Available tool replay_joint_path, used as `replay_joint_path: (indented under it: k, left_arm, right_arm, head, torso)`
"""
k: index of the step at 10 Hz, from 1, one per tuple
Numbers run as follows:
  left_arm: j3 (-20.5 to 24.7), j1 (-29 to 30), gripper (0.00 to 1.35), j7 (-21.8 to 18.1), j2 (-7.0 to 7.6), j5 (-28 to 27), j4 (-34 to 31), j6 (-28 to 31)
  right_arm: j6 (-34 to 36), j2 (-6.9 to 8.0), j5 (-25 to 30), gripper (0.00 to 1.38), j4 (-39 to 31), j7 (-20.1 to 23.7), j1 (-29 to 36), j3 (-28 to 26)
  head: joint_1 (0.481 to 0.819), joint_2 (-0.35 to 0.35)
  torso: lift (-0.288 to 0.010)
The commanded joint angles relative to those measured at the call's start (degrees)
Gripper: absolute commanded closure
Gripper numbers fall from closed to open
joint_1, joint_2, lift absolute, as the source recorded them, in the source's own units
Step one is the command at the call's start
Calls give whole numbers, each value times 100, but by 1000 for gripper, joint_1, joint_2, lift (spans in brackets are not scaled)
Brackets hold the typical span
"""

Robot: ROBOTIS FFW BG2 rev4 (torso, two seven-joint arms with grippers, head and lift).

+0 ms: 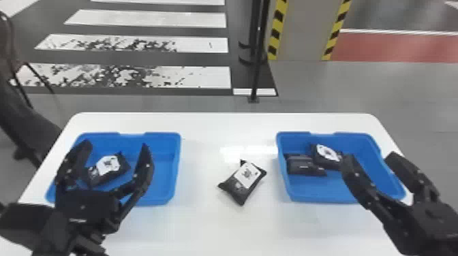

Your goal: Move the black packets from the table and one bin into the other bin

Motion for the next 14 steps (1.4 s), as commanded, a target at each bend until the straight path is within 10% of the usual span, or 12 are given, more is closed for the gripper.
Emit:
replay_joint_path:
  k: [1,10,14]
  left_arm:
    - [0,0,111,0,0,0,0,-4]
    - [-57,-28,111,0,9,11,0,-18]
    - [-80,-42,111,0,9,23,0,-4]
  right_arm:
    - [0,0,-4,254,0,1,0,-6]
    - [436,-132,-61,251,351,-35,-830,143]
    - [2742,-308,361,251,787,510,-2109,486]
  head:
    - [695,-44]
    - [695,-50]
    - [695,-2]
  torso:
    - [-110]
    - [-110]
    - [-110]
